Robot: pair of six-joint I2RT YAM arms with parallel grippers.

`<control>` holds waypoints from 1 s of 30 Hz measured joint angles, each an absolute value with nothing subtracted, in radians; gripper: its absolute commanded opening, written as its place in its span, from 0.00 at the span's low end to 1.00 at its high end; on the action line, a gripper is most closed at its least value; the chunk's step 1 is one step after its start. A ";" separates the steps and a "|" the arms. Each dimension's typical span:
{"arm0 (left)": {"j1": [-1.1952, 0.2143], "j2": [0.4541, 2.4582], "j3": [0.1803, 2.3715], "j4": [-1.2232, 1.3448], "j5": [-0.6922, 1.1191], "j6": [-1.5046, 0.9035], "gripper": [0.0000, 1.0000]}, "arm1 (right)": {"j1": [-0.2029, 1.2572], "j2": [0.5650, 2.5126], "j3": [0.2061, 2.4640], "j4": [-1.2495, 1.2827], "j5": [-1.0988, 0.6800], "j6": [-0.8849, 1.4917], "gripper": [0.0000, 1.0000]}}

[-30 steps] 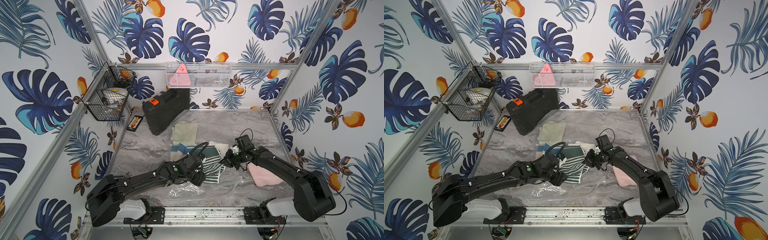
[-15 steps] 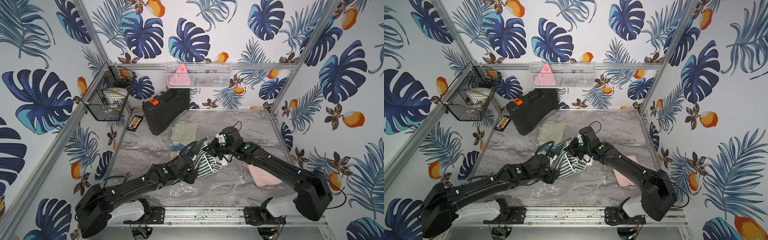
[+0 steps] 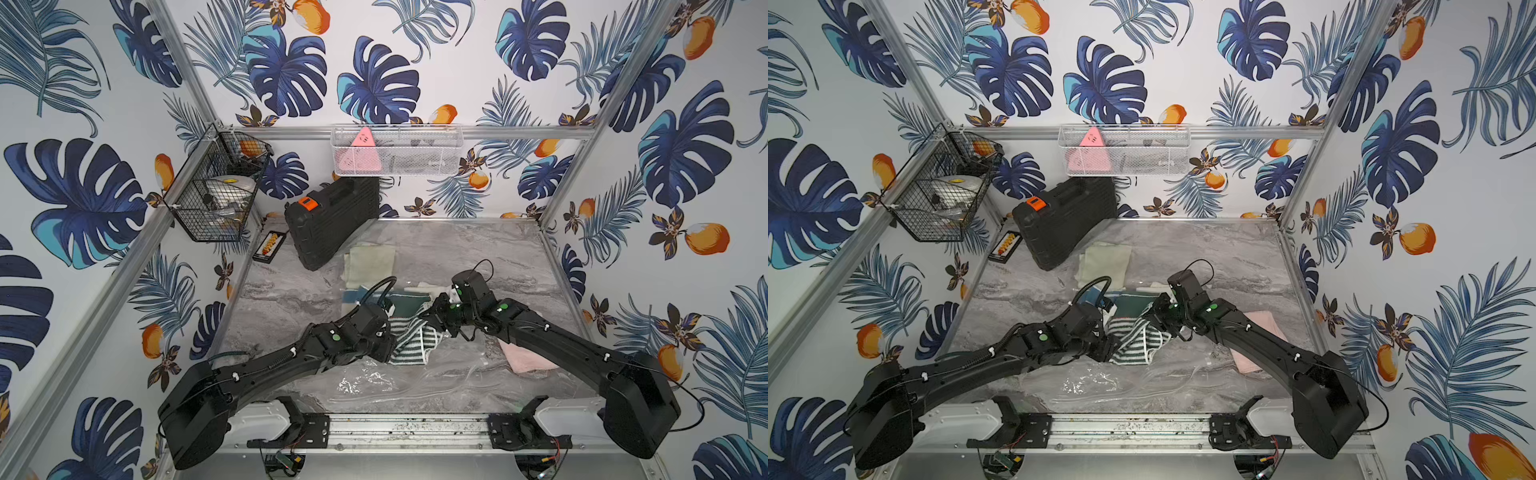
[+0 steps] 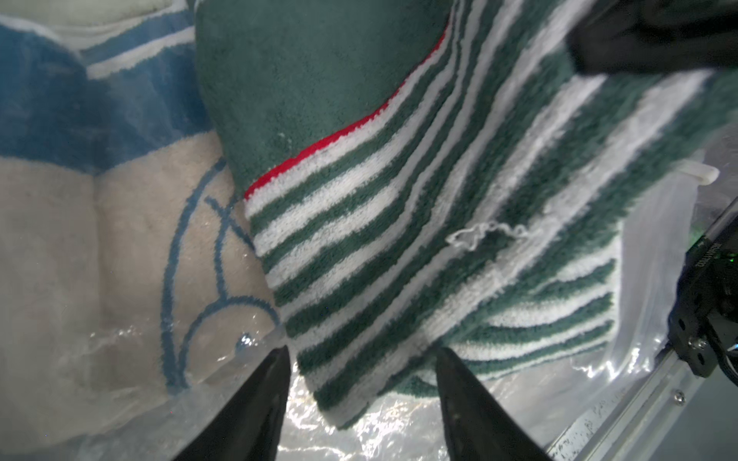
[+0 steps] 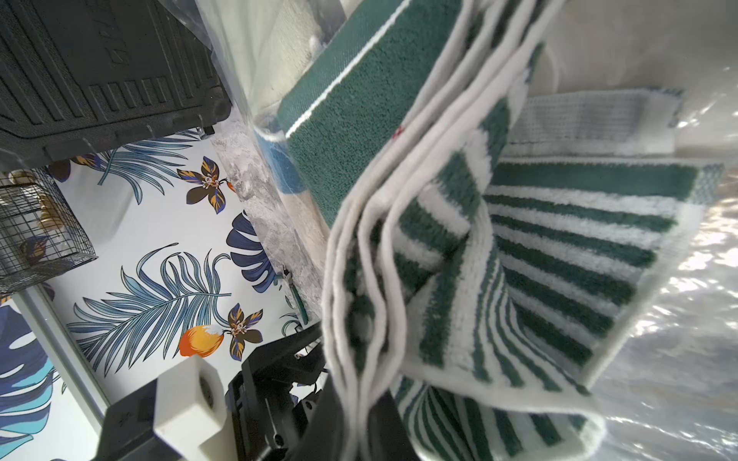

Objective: Place the folded towel into the vacuum bag
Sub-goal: Adjust the towel in the vacuum bag.

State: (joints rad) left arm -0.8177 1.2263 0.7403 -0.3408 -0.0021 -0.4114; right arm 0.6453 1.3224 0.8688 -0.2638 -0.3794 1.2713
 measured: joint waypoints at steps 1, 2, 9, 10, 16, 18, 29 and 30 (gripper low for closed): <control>-0.827 1.235 0.748 -0.336 0.001 -0.399 0.63 | 0.645 1.322 0.871 -0.264 -0.379 1.271 0.13; -0.838 1.243 0.753 -0.334 0.005 -0.394 0.63 | 0.645 1.322 0.872 -0.264 -0.379 1.271 0.13; -0.888 1.329 0.762 -0.323 -0.037 -0.371 0.51 | 0.645 1.309 0.872 -0.264 -0.380 1.271 0.14; -0.889 1.332 0.766 -0.326 -0.059 -0.371 0.47 | 0.645 1.305 0.871 -0.264 -0.380 1.271 0.14; -0.890 1.312 0.766 -0.317 -0.199 -0.366 0.00 | 0.645 1.285 0.835 -0.261 -0.382 1.275 0.24; -0.890 1.310 0.757 -0.316 -0.226 -0.364 0.00 | 0.642 1.285 0.831 -0.263 -0.385 1.276 0.36; -0.902 1.048 0.633 -0.325 -0.315 -0.419 0.00 | 0.613 1.270 0.838 -0.327 -0.384 1.256 0.64; -0.904 1.037 0.622 -0.328 -0.317 -0.427 0.00 | 0.613 1.270 0.838 -0.332 -0.386 1.256 0.63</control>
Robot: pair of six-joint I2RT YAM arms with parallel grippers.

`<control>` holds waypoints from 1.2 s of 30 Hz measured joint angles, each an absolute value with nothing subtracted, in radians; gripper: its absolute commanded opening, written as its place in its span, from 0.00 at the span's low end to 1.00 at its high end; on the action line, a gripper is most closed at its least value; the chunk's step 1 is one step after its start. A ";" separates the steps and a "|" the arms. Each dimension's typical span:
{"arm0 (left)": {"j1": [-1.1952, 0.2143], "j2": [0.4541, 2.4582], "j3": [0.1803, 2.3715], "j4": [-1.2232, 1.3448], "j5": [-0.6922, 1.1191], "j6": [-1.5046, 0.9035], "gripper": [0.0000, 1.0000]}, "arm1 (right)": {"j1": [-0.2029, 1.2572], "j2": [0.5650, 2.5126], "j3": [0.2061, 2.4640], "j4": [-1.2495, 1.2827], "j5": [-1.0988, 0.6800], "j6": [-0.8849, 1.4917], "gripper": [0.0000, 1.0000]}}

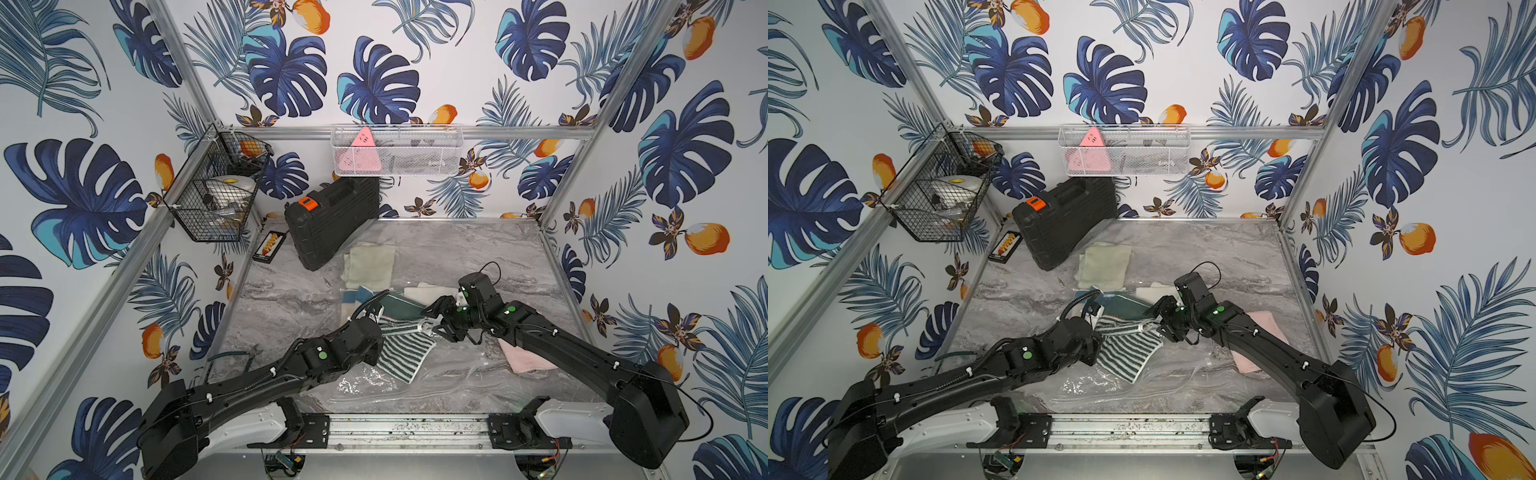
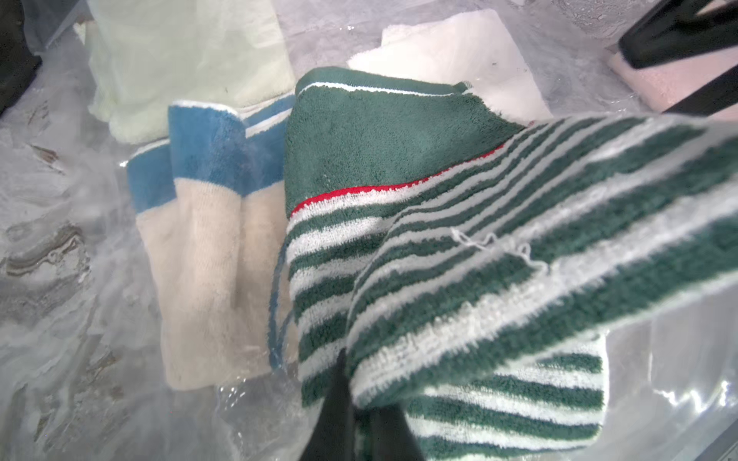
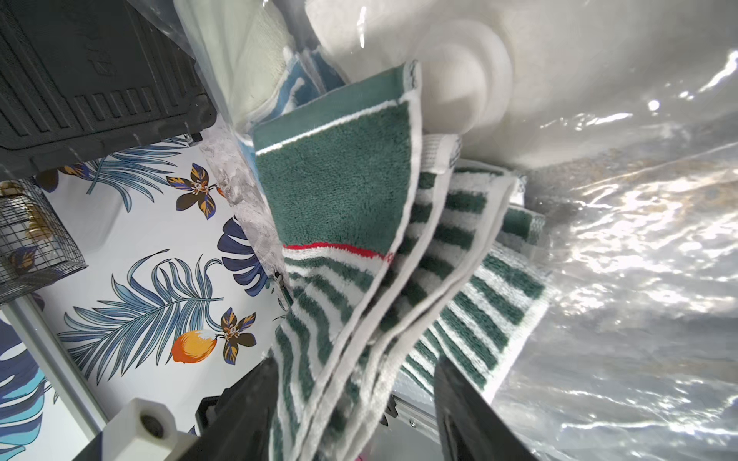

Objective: Place the folded towel into the vacuum bag
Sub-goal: Adjust the towel in the vacuum bag.

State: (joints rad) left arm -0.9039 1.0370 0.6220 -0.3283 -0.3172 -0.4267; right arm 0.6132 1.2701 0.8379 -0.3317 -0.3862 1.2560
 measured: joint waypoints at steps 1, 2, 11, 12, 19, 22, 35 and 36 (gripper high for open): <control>-0.905 1.029 0.611 -0.330 -0.319 -0.445 0.00 | 0.614 1.270 0.833 -0.330 -0.390 1.256 0.62; -0.905 1.026 0.601 -0.331 -0.322 -0.454 0.00 | 0.614 1.270 0.828 -0.326 -0.396 1.259 0.61; -0.909 0.910 0.549 -0.386 -0.344 -0.579 0.12 | 0.731 1.341 0.785 -0.213 -0.406 1.348 0.52; -0.909 0.892 0.545 -0.401 -0.344 -0.590 0.17 | 0.745 1.360 0.778 -0.197 -0.405 1.353 0.50; -0.910 0.797 0.606 -0.561 -0.402 -0.683 0.31 | 0.831 1.468 0.736 -0.129 -0.413 1.373 0.35; -0.909 0.815 0.692 -0.618 -0.447 -0.684 0.33 | 0.860 1.492 0.723 -0.129 -0.424 1.372 0.37; -0.909 0.871 0.811 -0.676 -0.483 -0.651 0.41 | 0.855 1.450 0.773 -0.186 -0.416 1.319 0.49; -0.909 0.868 0.814 -0.680 -0.484 -0.649 0.43 | 0.854 1.450 0.783 -0.192 -0.408 1.316 0.51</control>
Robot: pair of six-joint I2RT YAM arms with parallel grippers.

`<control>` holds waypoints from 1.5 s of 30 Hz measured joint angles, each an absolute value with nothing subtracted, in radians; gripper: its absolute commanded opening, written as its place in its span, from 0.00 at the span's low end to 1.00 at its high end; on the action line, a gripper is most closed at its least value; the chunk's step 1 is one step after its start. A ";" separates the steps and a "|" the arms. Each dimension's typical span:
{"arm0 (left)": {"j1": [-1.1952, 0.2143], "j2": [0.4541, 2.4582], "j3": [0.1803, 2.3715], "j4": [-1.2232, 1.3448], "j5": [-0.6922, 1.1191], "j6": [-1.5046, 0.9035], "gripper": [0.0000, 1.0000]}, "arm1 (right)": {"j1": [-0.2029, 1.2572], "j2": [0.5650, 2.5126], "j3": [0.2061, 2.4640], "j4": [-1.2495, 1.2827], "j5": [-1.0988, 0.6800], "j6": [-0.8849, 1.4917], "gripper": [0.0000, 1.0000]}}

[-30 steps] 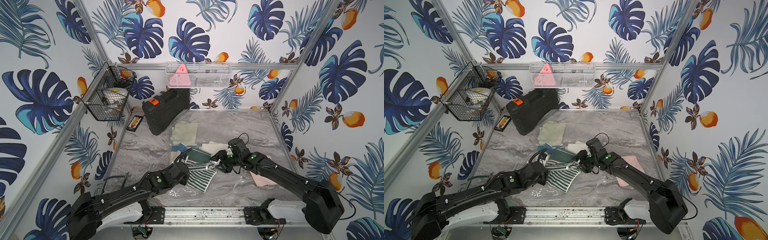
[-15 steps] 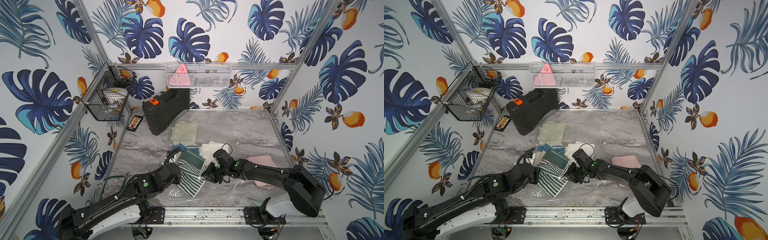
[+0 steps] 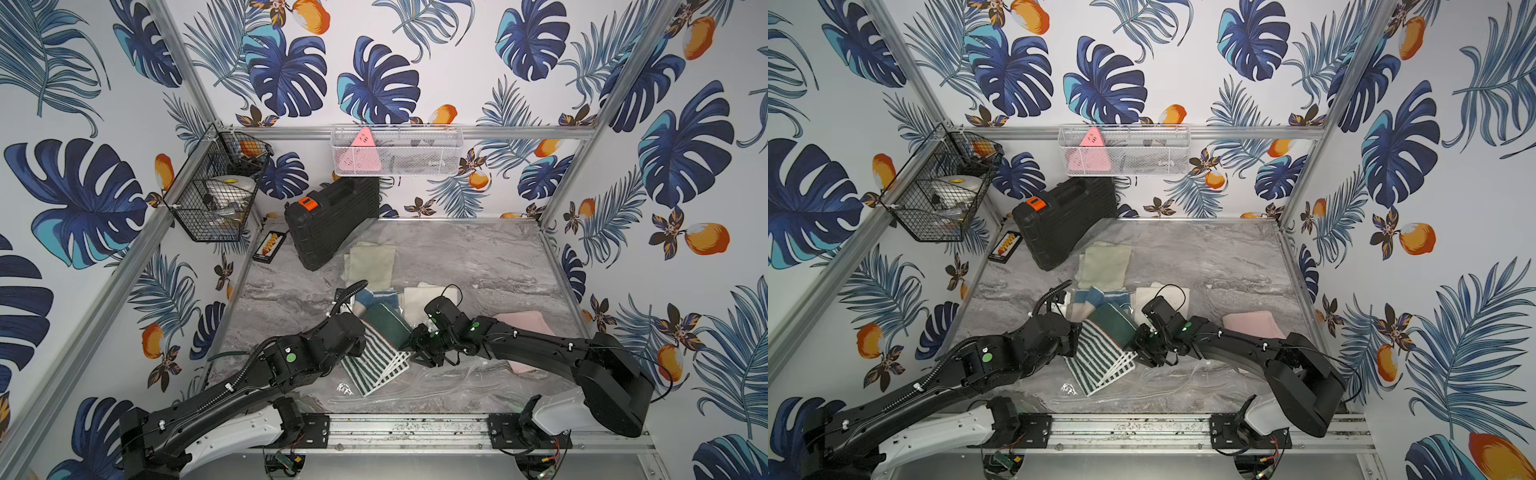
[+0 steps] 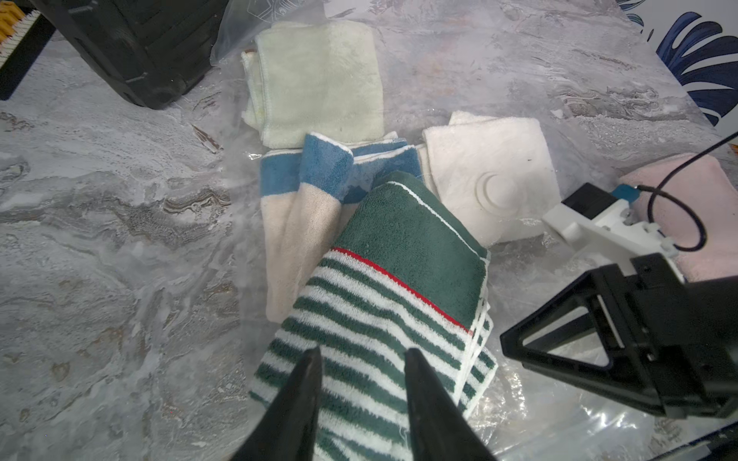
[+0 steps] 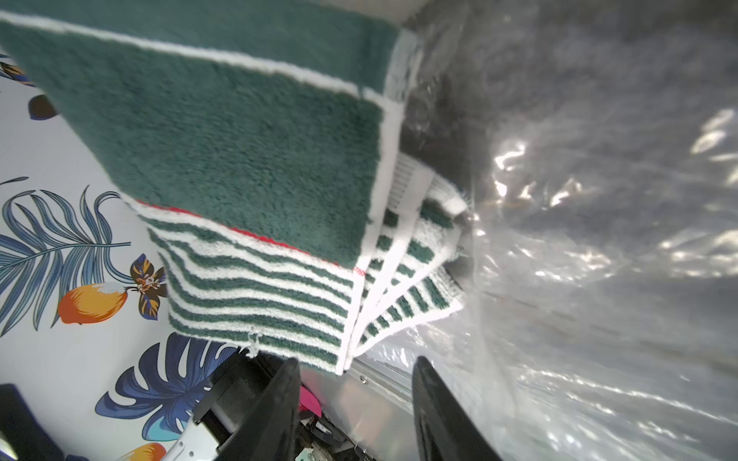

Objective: Place the folded towel into the vacuum bag
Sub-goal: Adjust the towel in the vacuum bag.

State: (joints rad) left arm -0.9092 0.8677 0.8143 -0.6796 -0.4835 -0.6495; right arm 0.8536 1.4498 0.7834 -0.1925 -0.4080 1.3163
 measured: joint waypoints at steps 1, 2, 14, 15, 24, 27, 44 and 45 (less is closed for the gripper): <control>-0.909 0.868 0.816 -0.676 -0.479 -0.640 0.45 | 0.852 1.450 0.790 -0.197 -0.401 1.316 0.55; -0.908 0.879 0.816 -0.668 -0.463 -0.624 0.46 | 0.853 1.450 0.792 -0.198 -0.400 1.316 0.59; -0.741 1.087 0.703 -0.426 -0.172 -0.590 0.45 | 0.930 1.604 0.710 0.016 -0.379 1.527 0.76; -0.712 1.079 0.681 -0.420 -0.161 -0.605 0.44 | 0.933 1.622 0.702 0.065 -0.395 1.565 0.76; -0.648 1.022 0.562 -0.431 -0.130 -0.685 0.44 | 0.980 1.727 0.689 0.341 -0.359 1.717 0.46; -0.647 1.008 0.580 -0.450 -0.115 -0.689 0.44 | 0.974 1.728 0.710 0.282 -0.333 1.689 0.25; -0.729 1.149 0.735 -0.352 0.085 -0.674 0.46 | 0.613 1.572 1.197 -0.729 -0.148 0.679 0.21; -0.749 1.176 0.745 -0.334 0.102 -0.662 0.47 | 0.599 1.604 1.230 -0.752 -0.149 0.630 0.27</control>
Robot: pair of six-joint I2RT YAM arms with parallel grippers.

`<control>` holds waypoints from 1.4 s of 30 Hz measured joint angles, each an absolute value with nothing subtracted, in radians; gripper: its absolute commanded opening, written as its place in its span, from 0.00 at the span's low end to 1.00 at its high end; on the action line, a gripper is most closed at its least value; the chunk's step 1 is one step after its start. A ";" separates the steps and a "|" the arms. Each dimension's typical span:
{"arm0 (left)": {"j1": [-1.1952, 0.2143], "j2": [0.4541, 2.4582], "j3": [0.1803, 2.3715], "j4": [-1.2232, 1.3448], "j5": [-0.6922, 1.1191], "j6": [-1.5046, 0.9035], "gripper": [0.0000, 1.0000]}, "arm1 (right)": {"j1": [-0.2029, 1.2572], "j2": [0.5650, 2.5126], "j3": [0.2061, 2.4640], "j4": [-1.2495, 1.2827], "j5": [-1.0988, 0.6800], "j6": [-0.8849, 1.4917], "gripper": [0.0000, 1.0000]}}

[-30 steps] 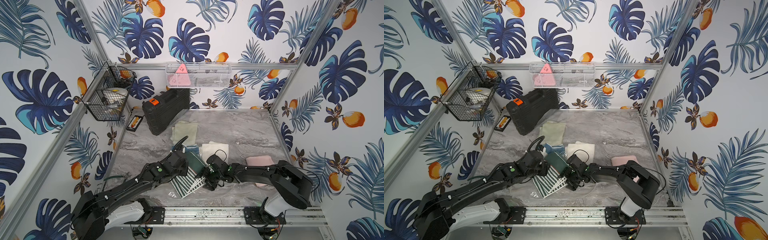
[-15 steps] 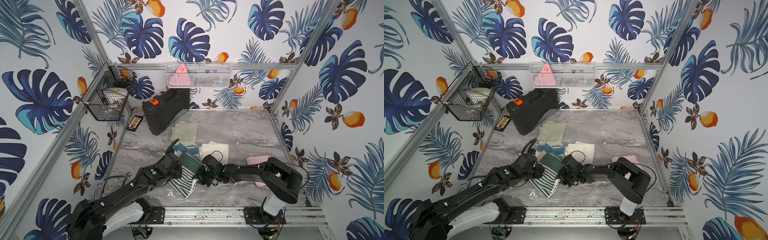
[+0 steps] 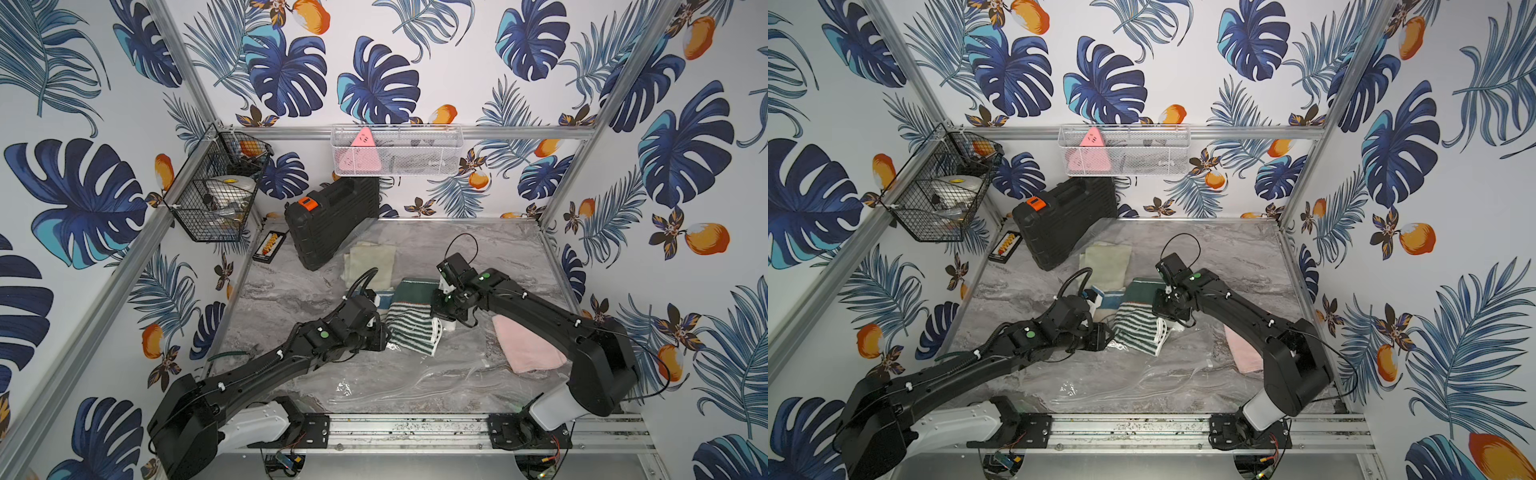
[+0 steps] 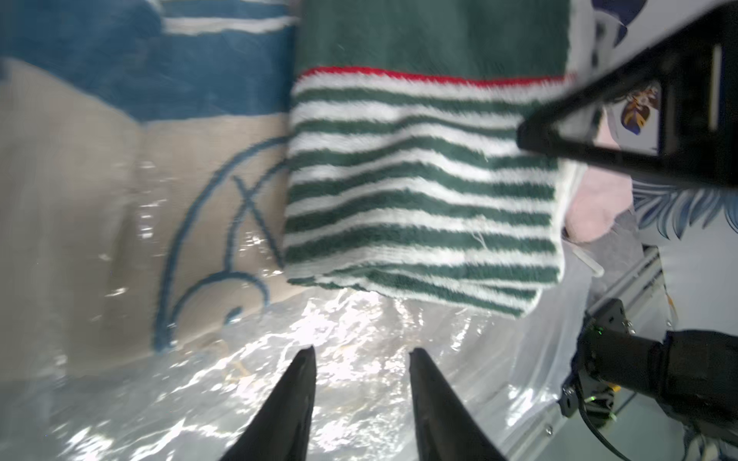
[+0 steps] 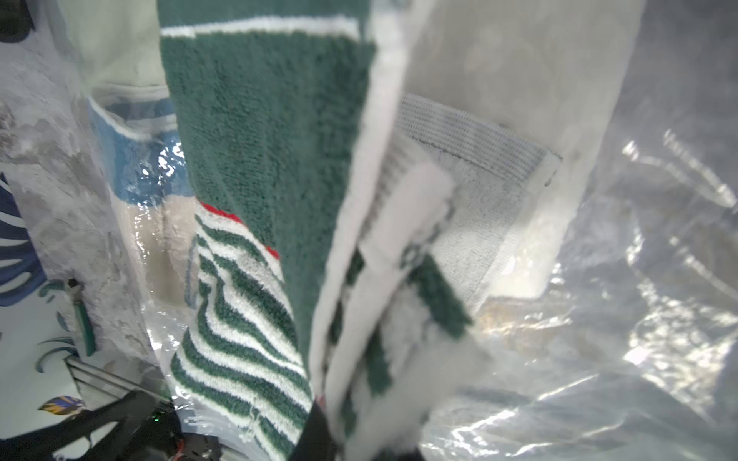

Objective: Place the folded towel into the vacuum bag
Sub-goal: Adjust the towel in the vacuum bag.

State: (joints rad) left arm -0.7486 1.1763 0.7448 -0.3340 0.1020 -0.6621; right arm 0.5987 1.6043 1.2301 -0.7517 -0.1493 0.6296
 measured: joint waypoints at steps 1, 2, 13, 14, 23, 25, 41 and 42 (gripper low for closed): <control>-0.763 1.196 0.754 -0.322 0.111 -0.652 0.47 | 0.588 1.634 1.252 -0.767 -0.157 0.596 0.35; -0.775 1.216 0.763 -0.309 0.112 -0.646 0.48 | 0.582 1.668 1.272 -0.784 -0.165 0.569 0.42; -0.779 1.292 0.784 -0.298 0.056 -0.524 0.55 | 0.579 1.494 1.171 -0.828 -0.170 0.642 0.62; -0.779 1.304 0.784 -0.295 0.056 -0.521 0.54 | 0.579 1.464 1.134 -0.817 -0.178 0.665 0.62; -0.779 1.393 0.794 -0.244 0.002 -0.437 0.42 | 0.601 1.374 0.893 -0.623 -0.320 0.912 0.43; -0.779 1.404 0.794 -0.236 -0.009 -0.421 0.34 | 0.610 1.398 0.882 -0.572 -0.337 0.949 0.34; -0.778 1.262 0.774 -0.326 -0.125 -0.403 0.08 | 0.739 1.250 0.838 -0.434 -0.331 1.140 0.02; -0.776 1.252 0.780 -0.345 -0.133 -0.410 0.10 | 0.756 1.237 0.820 -0.429 -0.320 1.153 0.02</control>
